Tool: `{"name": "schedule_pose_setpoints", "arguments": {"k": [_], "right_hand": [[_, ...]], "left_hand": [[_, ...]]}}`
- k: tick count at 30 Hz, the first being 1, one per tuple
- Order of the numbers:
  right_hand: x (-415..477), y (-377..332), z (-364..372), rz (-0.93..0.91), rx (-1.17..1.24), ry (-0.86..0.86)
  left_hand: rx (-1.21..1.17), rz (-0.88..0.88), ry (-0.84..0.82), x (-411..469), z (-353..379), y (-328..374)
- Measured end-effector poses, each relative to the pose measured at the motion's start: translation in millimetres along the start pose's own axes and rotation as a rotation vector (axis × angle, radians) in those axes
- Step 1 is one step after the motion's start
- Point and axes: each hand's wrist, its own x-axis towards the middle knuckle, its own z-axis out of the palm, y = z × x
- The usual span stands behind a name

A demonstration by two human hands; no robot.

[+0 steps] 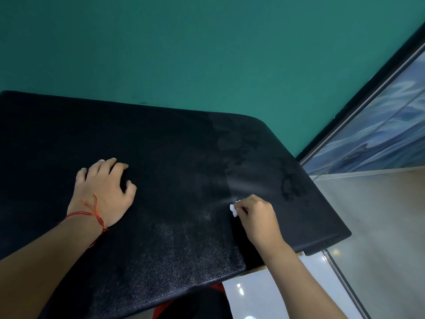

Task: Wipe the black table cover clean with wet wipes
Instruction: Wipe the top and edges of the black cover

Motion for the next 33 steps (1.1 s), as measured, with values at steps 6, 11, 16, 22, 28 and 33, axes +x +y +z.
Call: {"name": "schedule_pose_setpoints", "arguments": {"k": [6, 11, 16, 22, 28, 33], "right_hand": [[68.8, -5.9, 10.7, 0.073, 0.049, -0.047], [132.4, -12.4, 19.4, 0.129, 0.050, -0.098], [190.0, -18.0, 29.1, 0.186, 0.051, -0.119], [257.5, -19.2, 45.9, 0.178, 0.043, -0.118], [320.9, -25.5, 62.6, 0.205, 0.062, -0.072], [363.8, -30.1, 75.5, 0.226, 0.105, -0.040]], "left_hand": [[-0.010, 0.001, 0.008, -0.2, 0.3, -0.2], [-0.001, 0.001, -0.004, 1.0, 0.2, -0.4], [0.001, 0.004, -0.007, 1.7, -0.8, -0.5], [0.012, -0.006, -0.043, 2.1, 0.8, -1.6], [0.036, -0.026, -0.077, 3.6, 2.6, -3.3], [0.013, -0.035, -0.073, 4.2, 4.2, -3.1]]}}
